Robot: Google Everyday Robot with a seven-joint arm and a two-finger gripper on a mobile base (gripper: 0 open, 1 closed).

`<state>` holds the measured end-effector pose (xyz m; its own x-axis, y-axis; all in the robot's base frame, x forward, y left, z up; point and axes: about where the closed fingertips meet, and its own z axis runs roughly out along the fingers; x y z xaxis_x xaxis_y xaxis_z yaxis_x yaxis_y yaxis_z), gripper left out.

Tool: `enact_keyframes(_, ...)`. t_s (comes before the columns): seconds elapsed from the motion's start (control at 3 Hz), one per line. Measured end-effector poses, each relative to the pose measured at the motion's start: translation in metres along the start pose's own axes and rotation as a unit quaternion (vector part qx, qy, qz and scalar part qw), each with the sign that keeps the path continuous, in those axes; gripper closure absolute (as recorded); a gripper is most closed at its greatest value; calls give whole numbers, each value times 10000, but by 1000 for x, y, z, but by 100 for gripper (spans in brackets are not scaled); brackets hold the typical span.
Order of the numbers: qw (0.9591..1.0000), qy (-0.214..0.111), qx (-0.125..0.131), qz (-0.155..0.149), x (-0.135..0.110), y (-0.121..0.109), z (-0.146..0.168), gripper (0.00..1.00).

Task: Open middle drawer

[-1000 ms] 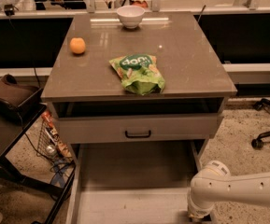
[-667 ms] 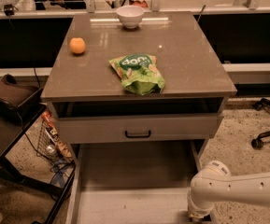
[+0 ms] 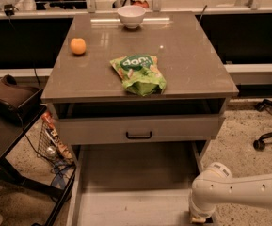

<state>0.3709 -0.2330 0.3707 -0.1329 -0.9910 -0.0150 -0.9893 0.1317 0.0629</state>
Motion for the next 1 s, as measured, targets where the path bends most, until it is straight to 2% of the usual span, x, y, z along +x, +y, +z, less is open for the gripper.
enact_keyframes(0.33,10000,0,-10,1,0,1,1,4)
enact_keyframes(0.67,10000,1,-18,1,0,0,1,0)
enact_keyframes(1.0,10000,1,-18,1,0,0,1,0)
